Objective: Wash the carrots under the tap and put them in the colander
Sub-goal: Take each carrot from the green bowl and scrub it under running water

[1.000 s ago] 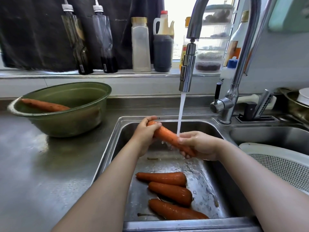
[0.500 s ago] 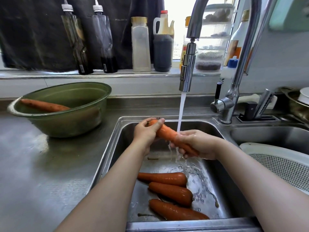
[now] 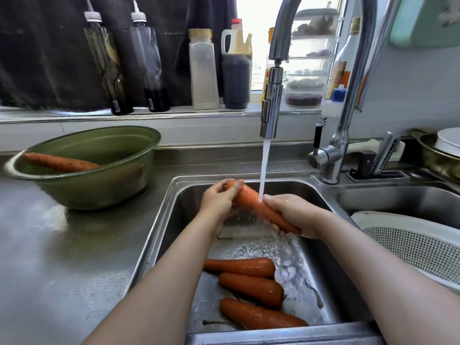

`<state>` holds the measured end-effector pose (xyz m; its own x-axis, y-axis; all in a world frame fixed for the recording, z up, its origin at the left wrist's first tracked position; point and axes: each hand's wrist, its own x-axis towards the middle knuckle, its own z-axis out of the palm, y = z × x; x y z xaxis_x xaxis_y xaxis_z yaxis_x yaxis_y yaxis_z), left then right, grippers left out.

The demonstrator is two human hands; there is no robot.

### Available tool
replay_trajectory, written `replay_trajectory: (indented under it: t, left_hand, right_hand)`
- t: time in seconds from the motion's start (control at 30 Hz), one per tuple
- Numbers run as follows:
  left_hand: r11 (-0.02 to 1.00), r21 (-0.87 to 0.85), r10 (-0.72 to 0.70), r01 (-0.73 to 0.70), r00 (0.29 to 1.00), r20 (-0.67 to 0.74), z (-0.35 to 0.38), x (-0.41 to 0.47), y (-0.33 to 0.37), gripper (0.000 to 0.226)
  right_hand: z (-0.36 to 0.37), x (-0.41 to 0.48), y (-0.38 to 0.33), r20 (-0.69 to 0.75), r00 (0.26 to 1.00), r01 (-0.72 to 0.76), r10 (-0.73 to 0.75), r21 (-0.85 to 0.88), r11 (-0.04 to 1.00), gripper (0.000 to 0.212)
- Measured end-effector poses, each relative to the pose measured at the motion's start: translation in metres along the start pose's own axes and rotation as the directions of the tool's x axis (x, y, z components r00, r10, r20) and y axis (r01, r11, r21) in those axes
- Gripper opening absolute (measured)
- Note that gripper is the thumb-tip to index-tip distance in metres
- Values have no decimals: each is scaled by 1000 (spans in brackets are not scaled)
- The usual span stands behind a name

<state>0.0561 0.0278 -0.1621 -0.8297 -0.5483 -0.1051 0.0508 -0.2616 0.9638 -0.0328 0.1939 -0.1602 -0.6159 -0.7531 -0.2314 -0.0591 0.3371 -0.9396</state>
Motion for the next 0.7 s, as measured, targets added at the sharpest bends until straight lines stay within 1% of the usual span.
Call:
replay_trajectory:
  t: [0.07, 0.1, 0.13, 0.2, 0.27, 0.33, 0.4, 0.5, 0.53, 0.57, 0.63, 0.7]
  left_hand:
    - [1000, 7, 10, -10, 998, -60, -1, 0, 0, 33]
    - [1000, 21, 21, -19, 998, -63, 0, -1, 2, 29]
    - [999, 39, 31, -29, 998, -51, 0, -1, 2, 22]
    - [997, 55, 48, -47, 999, -19, 0, -5, 5, 13]
    - [997, 62, 48, -47, 999, -16, 0, -7, 7, 12]
    - [996, 73, 44, -41, 998, -48, -3, -6, 8, 17]
    - [998, 62, 28, -22, 995, -97, -3, -6, 8, 26]
    - [1000, 21, 7, -4, 989, -146, -4, -5, 9, 39]
    - [1000, 13, 9, -7, 989, -145, -4, -5, 9, 40]
    - [1000, 17, 13, -11, 991, -134, -3, -6, 9, 41]
    - [1000, 27, 14, -12, 995, -101, -3, -6, 9, 39]
    - [1000, 18, -13, 14, 999, -40, -4, -9, 10, 26]
  right_hand:
    - [1, 2, 2, 38, 998, 61, -58, -80, 995, 27]
    - [4, 1, 0, 42, 997, 74, -68, -133, 988, 23]
    - [8, 2, 0, 24, 997, 78, -75, -167, 983, 24]
    - [17, 3, -3, -39, 994, 90, -99, -198, 976, 40]
    - [23, 3, -6, -74, 991, 90, -110, -237, 967, 53]
    - [22, 4, -5, -46, 996, 67, -81, -250, 966, 57]
    - [18, 4, -4, 39, 998, 47, -40, -175, 983, 55]
    - [11, 3, -5, 182, 983, 8, -26, 99, 995, 33]
    - [9, 2, -5, 200, 980, -8, -22, 145, 989, 29]
    - [9, 2, -4, 203, 979, -18, -14, 158, 987, 28]
    - [10, 2, -2, 175, 984, -11, -7, 104, 994, 27]
    - [13, 1, -3, 101, 995, 3, -7, 42, 999, 33]
